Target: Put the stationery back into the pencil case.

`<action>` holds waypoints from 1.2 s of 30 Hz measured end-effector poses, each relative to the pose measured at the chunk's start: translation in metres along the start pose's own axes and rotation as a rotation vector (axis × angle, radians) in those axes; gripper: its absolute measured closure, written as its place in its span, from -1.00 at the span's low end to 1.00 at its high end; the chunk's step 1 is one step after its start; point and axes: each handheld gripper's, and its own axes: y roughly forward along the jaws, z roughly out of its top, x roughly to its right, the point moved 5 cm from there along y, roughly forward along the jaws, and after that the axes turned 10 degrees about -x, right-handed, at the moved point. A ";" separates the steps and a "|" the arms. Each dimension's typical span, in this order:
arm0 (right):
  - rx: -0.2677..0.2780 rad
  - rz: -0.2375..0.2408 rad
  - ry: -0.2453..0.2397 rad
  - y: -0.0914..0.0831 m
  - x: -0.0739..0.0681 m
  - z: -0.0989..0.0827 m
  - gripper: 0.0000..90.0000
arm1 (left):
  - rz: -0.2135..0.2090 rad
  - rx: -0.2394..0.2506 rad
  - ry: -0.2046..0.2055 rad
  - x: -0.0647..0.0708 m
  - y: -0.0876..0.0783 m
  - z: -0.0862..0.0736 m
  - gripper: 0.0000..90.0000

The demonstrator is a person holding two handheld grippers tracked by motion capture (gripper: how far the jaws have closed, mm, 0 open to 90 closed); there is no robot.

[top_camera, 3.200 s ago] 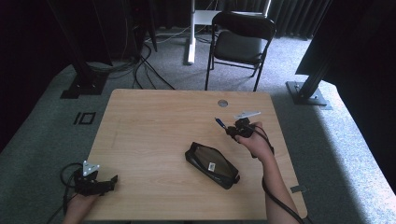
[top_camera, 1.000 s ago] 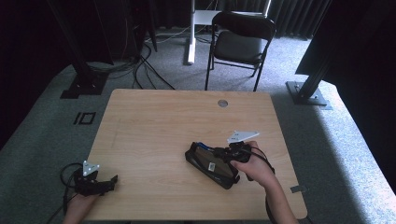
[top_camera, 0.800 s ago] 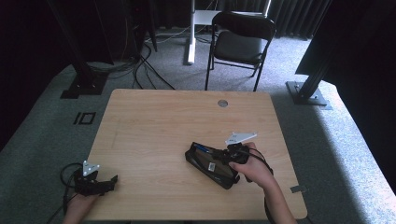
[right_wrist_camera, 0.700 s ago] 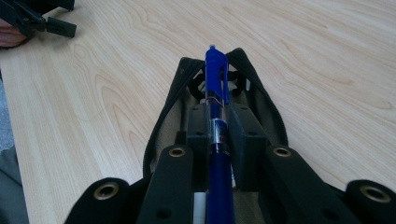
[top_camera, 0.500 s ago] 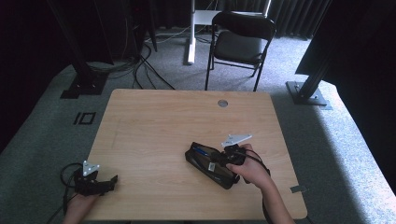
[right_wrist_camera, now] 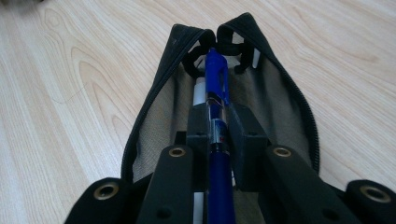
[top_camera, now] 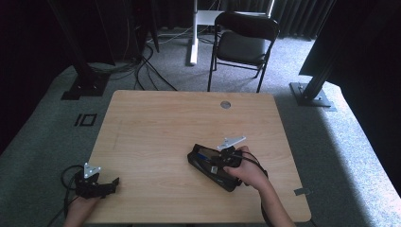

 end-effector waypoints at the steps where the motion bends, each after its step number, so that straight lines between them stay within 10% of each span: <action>1: -0.004 -0.002 0.000 0.001 -0.001 0.000 0.77 | 0.000 0.000 0.000 0.000 0.000 0.000 -0.96; 28: -0.125 0.037 -0.021 0.024 -0.006 -0.001 0.69 | 0.000 0.000 0.000 0.000 0.000 0.000 -0.96; 36: -0.067 0.037 -0.014 0.008 -0.005 0.003 0.67 | 0.000 0.000 0.000 0.000 0.000 0.000 -0.96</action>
